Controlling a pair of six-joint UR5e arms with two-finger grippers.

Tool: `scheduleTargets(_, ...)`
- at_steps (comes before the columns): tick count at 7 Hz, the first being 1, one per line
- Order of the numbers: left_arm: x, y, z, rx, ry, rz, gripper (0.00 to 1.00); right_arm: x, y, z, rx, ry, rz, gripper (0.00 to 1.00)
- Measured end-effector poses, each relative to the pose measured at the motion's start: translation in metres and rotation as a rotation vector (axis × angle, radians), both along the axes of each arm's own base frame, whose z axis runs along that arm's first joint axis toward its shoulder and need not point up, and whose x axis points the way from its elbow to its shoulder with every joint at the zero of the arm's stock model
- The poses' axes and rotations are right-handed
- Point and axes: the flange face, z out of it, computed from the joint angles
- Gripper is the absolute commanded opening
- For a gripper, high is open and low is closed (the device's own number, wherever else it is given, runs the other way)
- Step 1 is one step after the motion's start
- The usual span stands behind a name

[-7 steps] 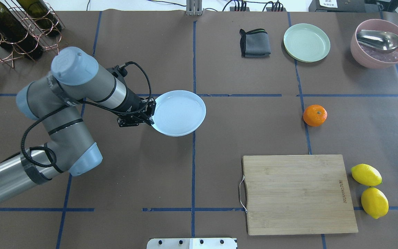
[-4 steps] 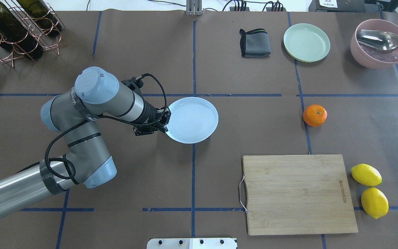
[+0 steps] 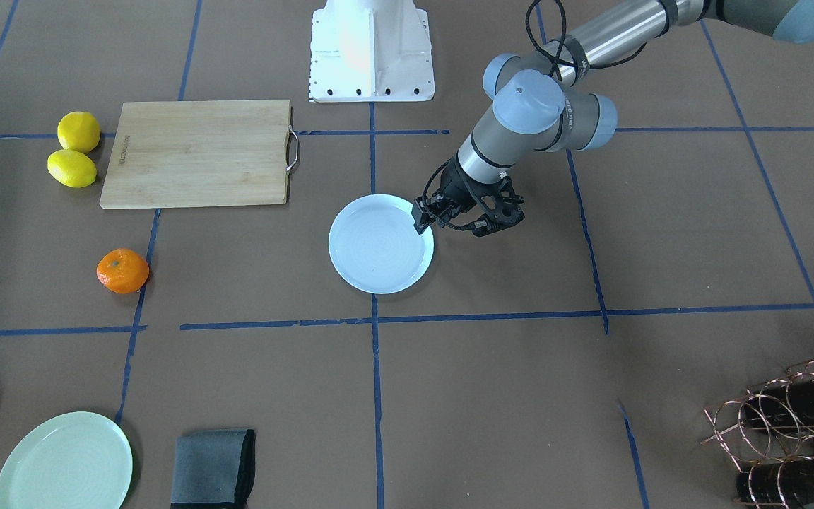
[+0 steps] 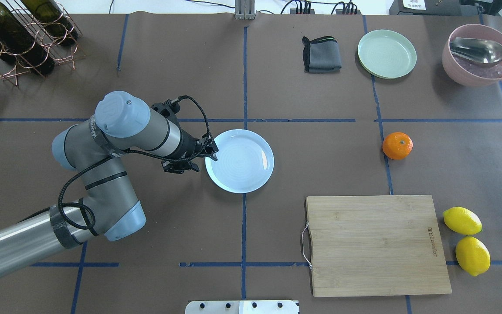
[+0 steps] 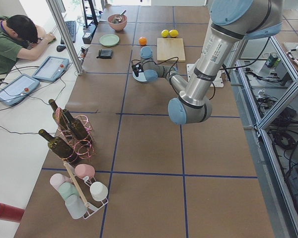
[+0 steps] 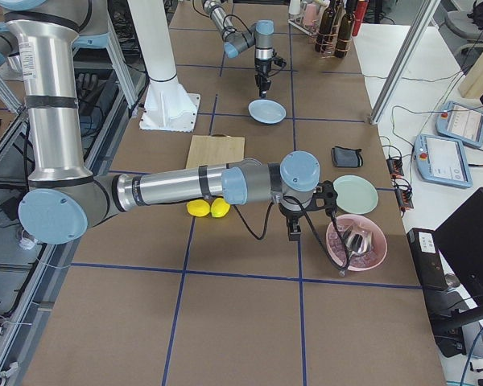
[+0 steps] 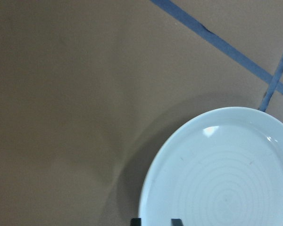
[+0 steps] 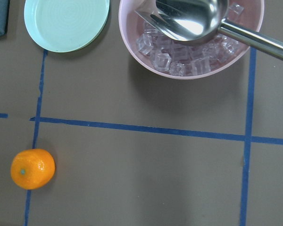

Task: Pick orange to plate
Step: 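Release the plate and withdraw the left gripper while the right gripper reaches toward the orange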

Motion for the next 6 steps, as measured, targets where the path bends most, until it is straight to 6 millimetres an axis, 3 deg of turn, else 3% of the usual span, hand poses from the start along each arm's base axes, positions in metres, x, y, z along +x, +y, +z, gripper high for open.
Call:
scheduleTargets(3, -0.056, -0.033, 0.015, 0.014, -0.018, -0.006, 1.00, -0.091, -0.015, -0.070, -0.054, 0.038, 0.010, 1.00)
scheduleTargets(6, -0.138, -0.046, -0.003, 0.075, -0.156, 0.043, 1.00, -0.194, -0.006, -0.110, -0.050, 0.068, 0.053, 1.00)
